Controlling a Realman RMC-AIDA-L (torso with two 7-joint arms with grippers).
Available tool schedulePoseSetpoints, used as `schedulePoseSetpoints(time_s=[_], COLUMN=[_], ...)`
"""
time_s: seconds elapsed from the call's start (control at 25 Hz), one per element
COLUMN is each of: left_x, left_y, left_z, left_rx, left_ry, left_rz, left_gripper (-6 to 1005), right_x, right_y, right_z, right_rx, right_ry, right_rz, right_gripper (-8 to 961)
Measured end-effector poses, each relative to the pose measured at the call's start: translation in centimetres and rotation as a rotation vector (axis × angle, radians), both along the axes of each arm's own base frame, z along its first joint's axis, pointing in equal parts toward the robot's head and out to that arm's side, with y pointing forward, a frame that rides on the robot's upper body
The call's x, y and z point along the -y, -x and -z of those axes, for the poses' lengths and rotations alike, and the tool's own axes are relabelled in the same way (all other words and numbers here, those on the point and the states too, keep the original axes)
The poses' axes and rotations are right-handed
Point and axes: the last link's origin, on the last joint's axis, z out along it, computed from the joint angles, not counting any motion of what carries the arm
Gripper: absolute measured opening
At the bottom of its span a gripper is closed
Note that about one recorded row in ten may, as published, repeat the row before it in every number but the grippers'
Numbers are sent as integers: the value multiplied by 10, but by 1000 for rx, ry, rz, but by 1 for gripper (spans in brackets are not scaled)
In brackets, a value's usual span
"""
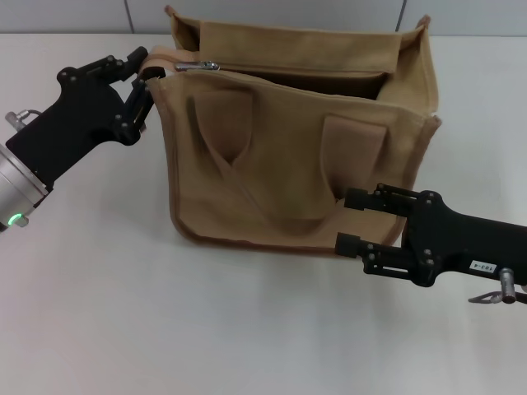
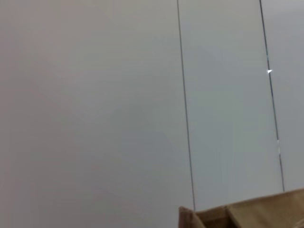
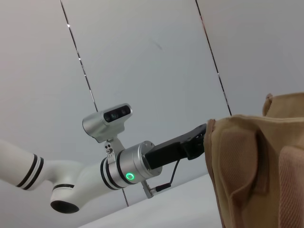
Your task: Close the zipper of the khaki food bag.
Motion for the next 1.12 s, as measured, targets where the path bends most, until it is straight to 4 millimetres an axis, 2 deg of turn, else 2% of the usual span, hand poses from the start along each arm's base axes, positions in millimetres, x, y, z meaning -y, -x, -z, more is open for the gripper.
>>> schedulePoseSetpoints(time_s=[0.08, 0.52, 0.6, 0.64, 0.68, 0.72, 0.76, 0.8, 0.92, 0.96, 1.0, 1.08, 1.12], left_x=[4, 5, 5, 5, 5, 5, 6, 6, 6, 7, 7, 8, 8], left_y=[-4, -9, -10, -10, -11, -11, -12, -12, -13, -15, -15, -17, -17], left_z=[1, -3, -4, -4, -4, -4, -4, -4, -4, -3, -3, -3, -3], left_rx=[23, 63, 78, 84, 88, 91, 95, 95, 100, 109, 109, 122, 122], left_ry=[8, 3, 10, 14, 16, 18, 20, 20, 23, 28, 28, 35, 35], left_rz=[32, 54, 53, 53, 54, 56, 61, 61, 69, 79, 79, 88, 88], left_gripper=[153, 27, 16, 16, 16, 16, 16, 17, 17, 17, 17, 17, 17], right_x=[0, 5, 10, 15, 15, 18, 19, 19, 5, -11, -11, -32, -32], right_y=[0, 6, 10, 14, 14, 15, 18, 18, 25, 34, 34, 57, 57], right_z=[0, -7, -14, -25, -25, -32, -47, -47, -65, -73, -73, -85, -85], right_rx=[0, -51, -90, -141, -141, -167, -212, -212, -233, -222, -222, -166, -166], right_ry=[0, 12, 20, 13, 13, 4, -29, -29, -36, -2, -2, 44, 44], right_rz=[-1, -37, -73, -120, -120, -142, -174, -174, -140, -112, -112, -132, -132], right_gripper=[723, 722, 722, 722, 722, 723, 723, 722, 720, 719, 719, 717, 717])
